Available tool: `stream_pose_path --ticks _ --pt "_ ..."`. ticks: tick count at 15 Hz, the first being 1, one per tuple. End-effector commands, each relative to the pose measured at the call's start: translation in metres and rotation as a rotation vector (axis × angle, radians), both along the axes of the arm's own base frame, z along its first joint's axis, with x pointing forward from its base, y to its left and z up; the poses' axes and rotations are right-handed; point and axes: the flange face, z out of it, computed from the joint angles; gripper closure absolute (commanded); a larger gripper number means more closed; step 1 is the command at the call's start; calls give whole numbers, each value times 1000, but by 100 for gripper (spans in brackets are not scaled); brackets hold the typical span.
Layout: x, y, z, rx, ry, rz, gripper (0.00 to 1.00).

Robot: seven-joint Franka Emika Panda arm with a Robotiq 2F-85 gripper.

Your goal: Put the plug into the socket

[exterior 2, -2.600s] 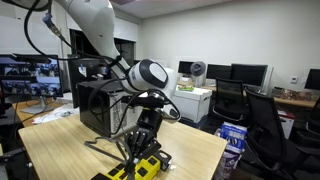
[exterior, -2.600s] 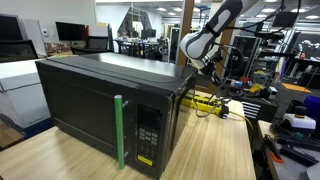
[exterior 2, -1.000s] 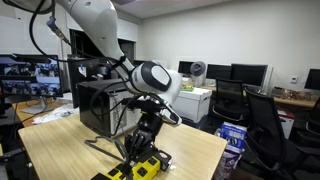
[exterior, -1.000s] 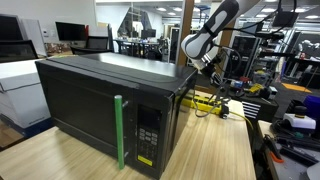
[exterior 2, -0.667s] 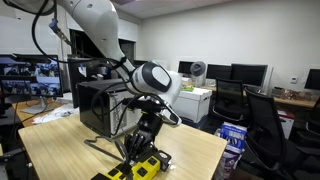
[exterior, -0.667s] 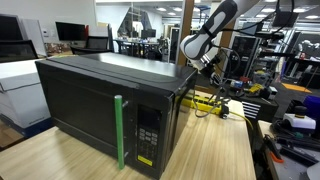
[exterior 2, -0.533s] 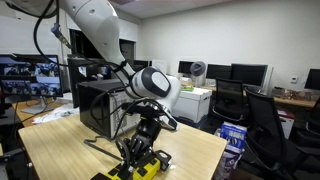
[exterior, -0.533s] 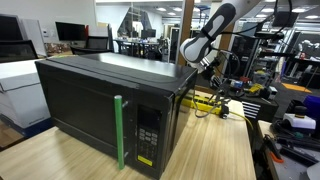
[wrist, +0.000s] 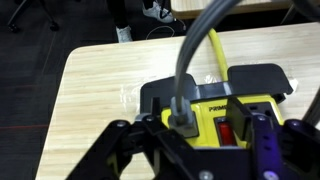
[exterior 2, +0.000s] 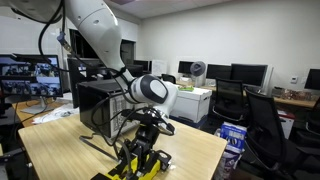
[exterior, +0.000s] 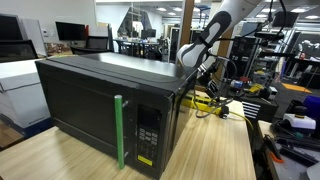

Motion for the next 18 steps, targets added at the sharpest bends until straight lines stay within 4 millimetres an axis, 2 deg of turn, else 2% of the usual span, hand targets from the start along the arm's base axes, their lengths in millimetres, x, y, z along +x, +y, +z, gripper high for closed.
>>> stream_pose_path --ticks 1,4,7,10,15,18 --pt "9 12 41 -28 -73 1 3" --pt "20 18 79 -40 -112 19 0" --pt "36 26 120 -48 -256 45 0" --pt "46 36 150 -58 -402 58 0" --pt "52 55 192 -87 -689 96 0" --pt "41 79 219 -60 -791 65 0"
